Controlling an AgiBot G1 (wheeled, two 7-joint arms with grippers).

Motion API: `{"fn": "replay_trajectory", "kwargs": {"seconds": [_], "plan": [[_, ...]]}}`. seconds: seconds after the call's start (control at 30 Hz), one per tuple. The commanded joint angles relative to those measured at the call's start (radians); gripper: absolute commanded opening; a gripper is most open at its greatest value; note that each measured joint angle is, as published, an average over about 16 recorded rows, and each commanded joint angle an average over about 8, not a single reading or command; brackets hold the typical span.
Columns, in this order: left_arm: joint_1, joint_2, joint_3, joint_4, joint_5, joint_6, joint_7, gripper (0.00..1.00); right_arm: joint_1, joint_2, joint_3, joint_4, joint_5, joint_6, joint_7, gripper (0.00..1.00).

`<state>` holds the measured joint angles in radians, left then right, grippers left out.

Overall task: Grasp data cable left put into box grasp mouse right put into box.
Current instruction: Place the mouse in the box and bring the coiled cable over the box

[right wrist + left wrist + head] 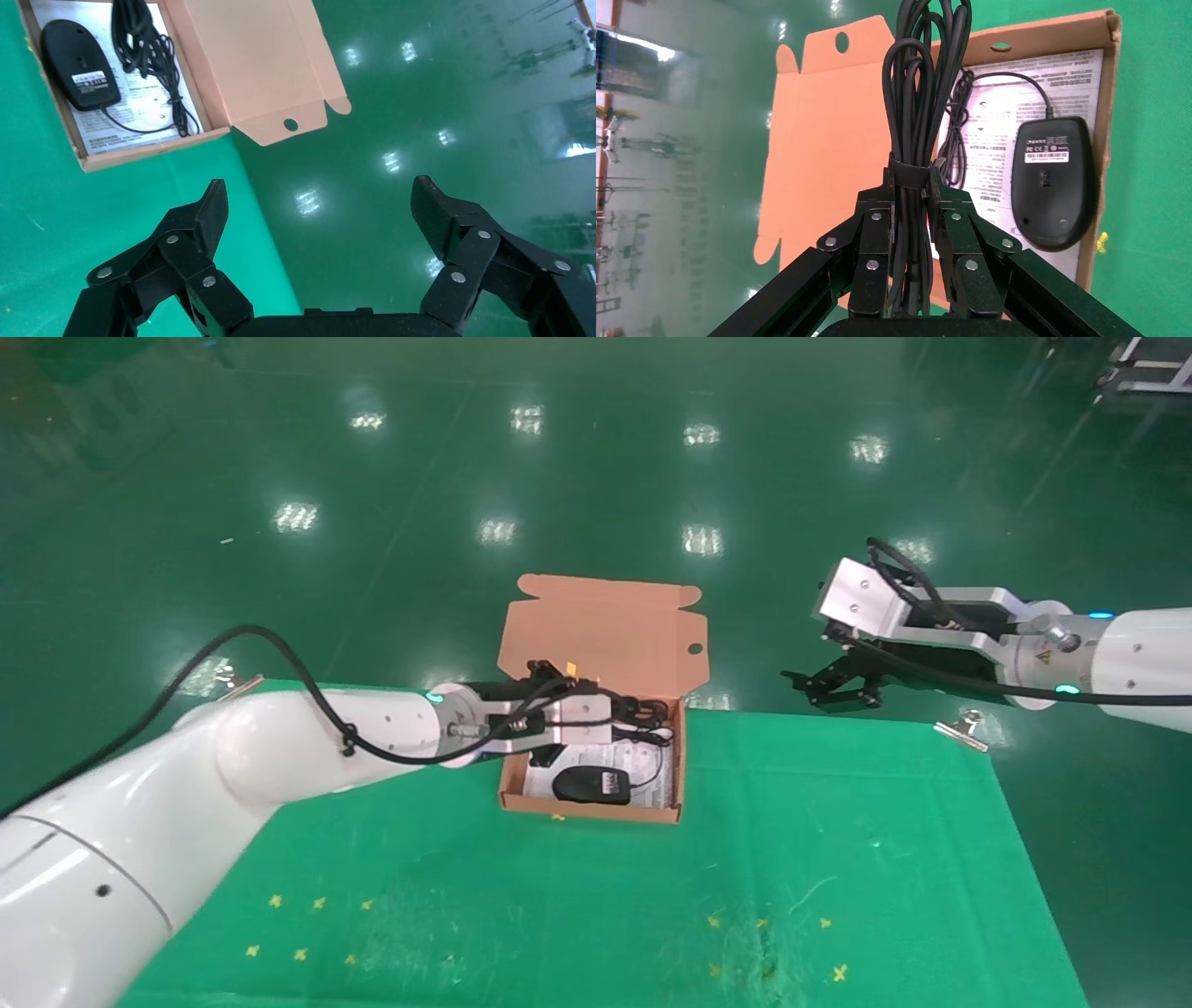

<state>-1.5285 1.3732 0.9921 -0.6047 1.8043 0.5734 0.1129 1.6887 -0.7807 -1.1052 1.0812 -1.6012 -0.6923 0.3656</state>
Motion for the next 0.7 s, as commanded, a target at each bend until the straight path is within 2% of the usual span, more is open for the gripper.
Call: {"fn": "replay_trajectory", "kwargs": {"seconds": [0.03,0.43,0.7], "plan": [[-0.002,0.003,0.008,0.005,-0.031,-0.005,0.010,1.00,0.000,0.012,-0.001,0.019,-0.006,0.002,0.011,1.00],[0.000,-0.010,0.003,-0.009,-0.014,0.005,0.001,1.00,-0.001,0.001,-0.001,0.004,-0.003,0.002,0.003,1.00],[-0.053,-0.057,-0.032,-0.058,-0.069,0.003,-0.020,1.00,0.046,0.026,0.014,0.028,-0.027,0.013,-0.041,1.00]]}}
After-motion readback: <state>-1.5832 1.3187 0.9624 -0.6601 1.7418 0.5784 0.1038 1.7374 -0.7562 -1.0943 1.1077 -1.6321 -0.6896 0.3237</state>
